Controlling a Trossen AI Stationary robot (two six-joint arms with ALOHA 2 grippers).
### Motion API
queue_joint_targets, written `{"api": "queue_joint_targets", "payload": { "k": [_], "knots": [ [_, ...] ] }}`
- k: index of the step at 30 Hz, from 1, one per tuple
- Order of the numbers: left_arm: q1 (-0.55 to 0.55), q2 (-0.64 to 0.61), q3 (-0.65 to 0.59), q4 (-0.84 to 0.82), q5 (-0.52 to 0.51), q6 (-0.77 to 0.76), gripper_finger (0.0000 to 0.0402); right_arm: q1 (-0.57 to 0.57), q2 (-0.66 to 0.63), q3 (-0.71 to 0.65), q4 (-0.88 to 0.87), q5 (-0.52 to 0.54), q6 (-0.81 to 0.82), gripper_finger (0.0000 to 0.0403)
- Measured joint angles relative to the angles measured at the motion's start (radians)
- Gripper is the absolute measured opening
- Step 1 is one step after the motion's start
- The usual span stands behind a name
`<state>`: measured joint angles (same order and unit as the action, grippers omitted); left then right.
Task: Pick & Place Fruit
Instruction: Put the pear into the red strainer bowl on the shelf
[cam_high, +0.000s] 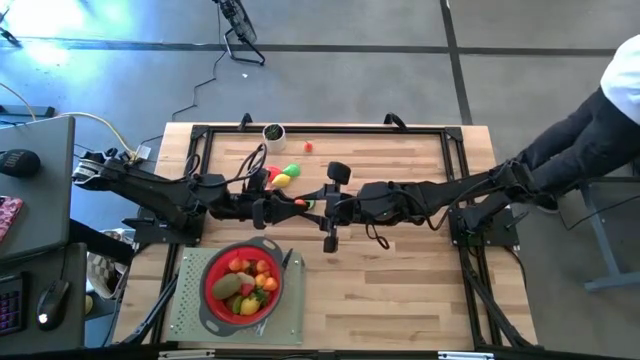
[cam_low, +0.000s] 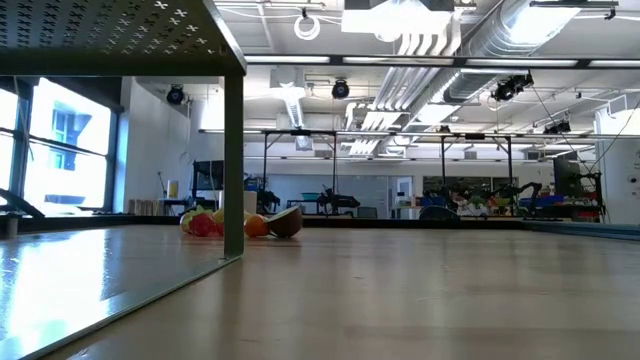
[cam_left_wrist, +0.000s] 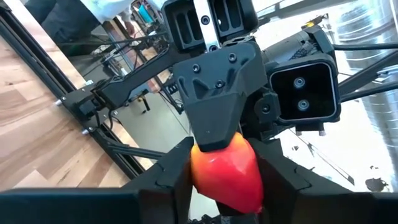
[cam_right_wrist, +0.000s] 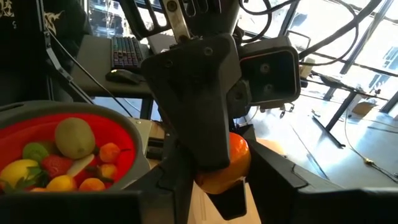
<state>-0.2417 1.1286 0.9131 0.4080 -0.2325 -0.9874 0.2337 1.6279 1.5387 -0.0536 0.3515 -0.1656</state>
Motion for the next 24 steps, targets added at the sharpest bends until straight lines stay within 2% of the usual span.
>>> {"api": "queue_joint_targets", "payload": {
  "k": [11, 24],
  "knots": [
    [0.0, 0.0, 0.0, 0.001, 0.007, -0.014, 0.0128, 0.0, 0.0, 0.0, -0.003, -0.013, -0.011, 0.0138],
    [0.0, -0.008, 0.0, 0.009, 0.05, -0.015, 0.0127, 0.002, -0.005, -0.001, -0.008, -0.011, -0.038, 0.0241]
  ]
}}
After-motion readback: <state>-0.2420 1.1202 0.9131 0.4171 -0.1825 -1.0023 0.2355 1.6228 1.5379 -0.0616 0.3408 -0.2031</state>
